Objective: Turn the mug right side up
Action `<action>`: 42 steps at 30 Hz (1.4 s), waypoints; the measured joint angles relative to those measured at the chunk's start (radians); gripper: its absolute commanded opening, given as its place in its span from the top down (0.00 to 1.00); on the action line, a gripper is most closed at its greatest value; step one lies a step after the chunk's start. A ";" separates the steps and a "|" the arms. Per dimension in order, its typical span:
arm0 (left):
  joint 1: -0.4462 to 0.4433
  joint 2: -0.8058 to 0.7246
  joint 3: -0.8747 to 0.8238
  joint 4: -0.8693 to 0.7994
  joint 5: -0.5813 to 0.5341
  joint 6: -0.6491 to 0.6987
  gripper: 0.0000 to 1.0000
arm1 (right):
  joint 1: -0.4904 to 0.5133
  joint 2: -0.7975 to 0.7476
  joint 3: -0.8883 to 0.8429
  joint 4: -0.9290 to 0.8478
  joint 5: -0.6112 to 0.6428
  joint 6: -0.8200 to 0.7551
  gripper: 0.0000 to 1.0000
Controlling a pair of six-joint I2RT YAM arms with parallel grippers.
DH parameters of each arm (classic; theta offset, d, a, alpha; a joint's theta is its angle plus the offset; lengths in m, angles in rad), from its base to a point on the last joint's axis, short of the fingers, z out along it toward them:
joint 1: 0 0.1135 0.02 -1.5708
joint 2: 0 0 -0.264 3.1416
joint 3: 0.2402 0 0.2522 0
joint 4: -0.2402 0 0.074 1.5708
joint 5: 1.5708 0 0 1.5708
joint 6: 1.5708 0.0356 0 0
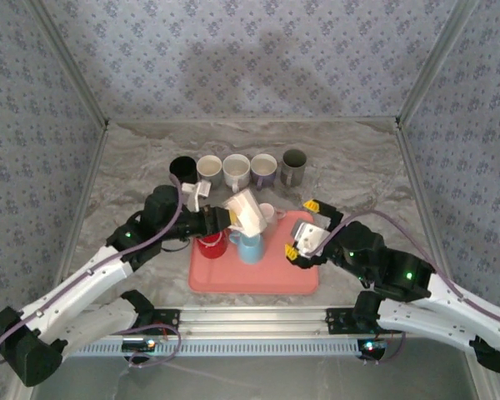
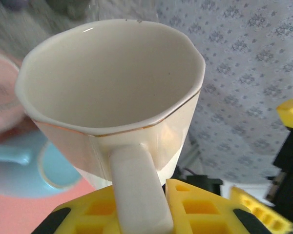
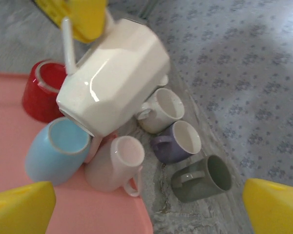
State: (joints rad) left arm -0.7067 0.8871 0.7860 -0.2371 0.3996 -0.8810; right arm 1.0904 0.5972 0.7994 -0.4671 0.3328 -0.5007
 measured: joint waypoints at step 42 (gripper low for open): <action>-0.388 0.773 0.471 0.290 -0.739 0.696 1.00 | -0.464 0.056 0.486 -0.500 0.361 0.819 0.00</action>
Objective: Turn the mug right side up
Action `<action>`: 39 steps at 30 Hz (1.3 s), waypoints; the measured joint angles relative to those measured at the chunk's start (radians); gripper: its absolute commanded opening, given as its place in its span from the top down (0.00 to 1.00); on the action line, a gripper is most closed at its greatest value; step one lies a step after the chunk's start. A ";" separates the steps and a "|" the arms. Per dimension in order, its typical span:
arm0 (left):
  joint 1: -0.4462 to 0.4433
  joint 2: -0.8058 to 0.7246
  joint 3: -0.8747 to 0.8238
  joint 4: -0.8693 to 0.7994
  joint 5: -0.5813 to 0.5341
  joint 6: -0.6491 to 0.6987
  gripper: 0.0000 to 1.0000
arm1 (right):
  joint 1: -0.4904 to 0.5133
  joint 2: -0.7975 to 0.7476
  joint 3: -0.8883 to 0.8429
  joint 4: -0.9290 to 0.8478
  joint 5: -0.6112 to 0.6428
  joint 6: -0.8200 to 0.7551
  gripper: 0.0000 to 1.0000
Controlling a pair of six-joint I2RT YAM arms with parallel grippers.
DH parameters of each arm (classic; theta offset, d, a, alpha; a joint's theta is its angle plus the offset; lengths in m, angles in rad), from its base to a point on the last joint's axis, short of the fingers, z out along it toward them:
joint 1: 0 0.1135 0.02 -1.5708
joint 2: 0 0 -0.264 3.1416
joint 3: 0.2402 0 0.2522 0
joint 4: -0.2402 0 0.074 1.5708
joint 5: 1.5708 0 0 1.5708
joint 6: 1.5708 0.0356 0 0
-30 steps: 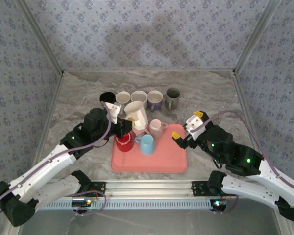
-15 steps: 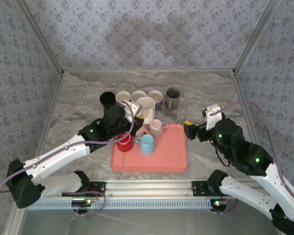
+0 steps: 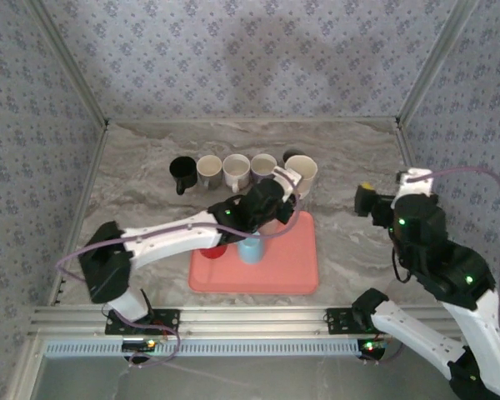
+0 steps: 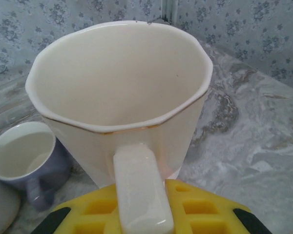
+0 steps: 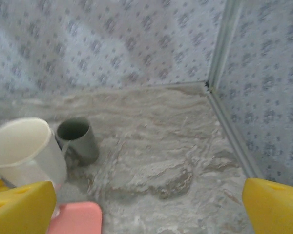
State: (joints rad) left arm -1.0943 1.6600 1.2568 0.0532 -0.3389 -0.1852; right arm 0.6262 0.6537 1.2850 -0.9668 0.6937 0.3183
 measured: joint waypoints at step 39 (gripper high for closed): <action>0.055 0.674 0.391 0.302 -0.120 -0.019 0.89 | -0.004 -0.142 0.005 -0.077 0.009 -0.037 0.00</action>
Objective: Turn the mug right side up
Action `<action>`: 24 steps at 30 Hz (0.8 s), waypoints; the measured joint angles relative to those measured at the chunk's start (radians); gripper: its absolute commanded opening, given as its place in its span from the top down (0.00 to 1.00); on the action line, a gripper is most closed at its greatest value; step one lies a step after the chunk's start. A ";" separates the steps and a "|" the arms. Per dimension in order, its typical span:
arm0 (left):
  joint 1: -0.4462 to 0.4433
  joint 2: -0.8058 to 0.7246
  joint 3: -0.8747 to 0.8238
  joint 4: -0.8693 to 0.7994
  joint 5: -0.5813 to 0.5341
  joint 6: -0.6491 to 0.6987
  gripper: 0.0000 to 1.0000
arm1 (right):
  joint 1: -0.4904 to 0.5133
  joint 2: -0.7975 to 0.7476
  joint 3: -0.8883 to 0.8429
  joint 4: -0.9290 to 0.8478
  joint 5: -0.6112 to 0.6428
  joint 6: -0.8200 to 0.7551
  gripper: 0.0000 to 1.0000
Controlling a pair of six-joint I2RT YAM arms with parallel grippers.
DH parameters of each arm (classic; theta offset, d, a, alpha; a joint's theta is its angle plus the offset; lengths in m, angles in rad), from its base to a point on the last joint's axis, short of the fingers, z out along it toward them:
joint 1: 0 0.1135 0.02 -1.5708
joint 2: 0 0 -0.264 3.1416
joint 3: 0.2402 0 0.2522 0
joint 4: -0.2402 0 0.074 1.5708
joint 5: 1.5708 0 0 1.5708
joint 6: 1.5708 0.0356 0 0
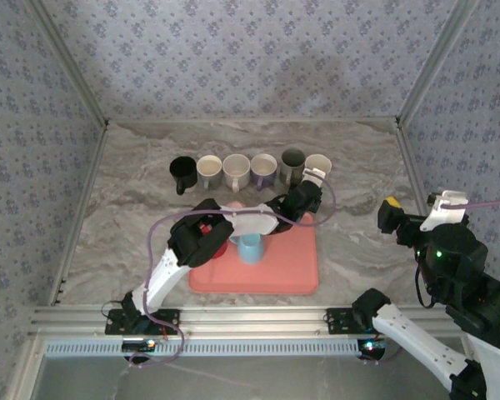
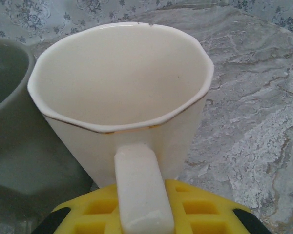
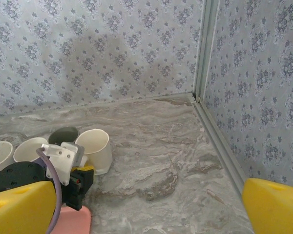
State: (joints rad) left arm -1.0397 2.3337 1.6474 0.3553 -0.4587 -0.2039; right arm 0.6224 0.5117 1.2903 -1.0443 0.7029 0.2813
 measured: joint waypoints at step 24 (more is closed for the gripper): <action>-0.015 -0.094 -0.151 0.088 -0.005 -0.064 0.50 | 0.000 -0.008 0.025 -0.042 -0.004 -0.009 0.00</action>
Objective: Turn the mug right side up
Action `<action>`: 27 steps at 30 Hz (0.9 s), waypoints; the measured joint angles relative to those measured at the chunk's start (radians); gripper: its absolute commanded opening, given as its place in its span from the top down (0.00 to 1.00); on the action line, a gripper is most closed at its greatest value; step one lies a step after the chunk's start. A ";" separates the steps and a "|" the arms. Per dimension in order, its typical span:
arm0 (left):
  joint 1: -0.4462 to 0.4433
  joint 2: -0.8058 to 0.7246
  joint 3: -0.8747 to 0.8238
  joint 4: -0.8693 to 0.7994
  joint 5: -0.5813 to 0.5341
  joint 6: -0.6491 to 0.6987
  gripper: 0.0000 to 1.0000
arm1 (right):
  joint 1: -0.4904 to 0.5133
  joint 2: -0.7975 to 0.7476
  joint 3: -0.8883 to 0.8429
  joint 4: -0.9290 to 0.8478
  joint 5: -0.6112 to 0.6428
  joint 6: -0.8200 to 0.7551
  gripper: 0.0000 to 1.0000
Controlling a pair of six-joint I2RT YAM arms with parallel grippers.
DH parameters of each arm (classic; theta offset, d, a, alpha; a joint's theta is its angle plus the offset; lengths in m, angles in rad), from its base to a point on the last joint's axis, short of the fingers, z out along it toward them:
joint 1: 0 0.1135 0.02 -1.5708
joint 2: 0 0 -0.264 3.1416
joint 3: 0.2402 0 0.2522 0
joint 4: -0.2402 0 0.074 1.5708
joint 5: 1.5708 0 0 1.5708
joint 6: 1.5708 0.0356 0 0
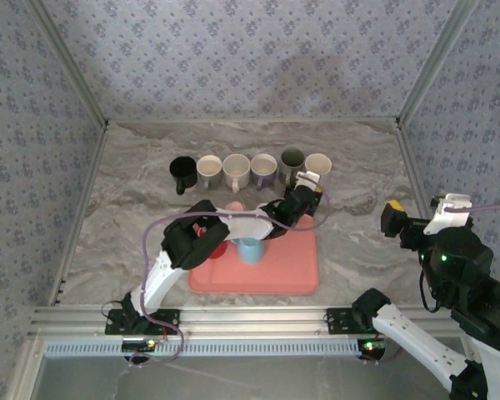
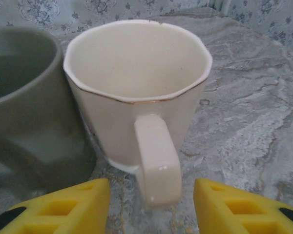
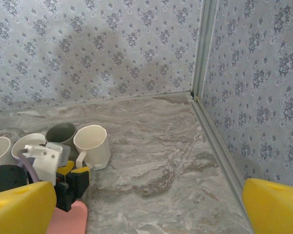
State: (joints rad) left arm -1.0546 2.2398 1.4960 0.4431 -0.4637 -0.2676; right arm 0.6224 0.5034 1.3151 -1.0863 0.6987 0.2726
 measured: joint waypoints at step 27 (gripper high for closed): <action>0.014 -1.085 -0.381 -0.738 0.195 -0.143 0.50 | 0.000 0.040 -0.216 0.040 -0.373 0.073 0.00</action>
State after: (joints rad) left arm -1.0405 1.1545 1.1152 -0.2951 -0.2684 -0.4103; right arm 0.6224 0.5430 1.0988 -1.0458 0.3252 0.3458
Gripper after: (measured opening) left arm 0.496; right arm 0.999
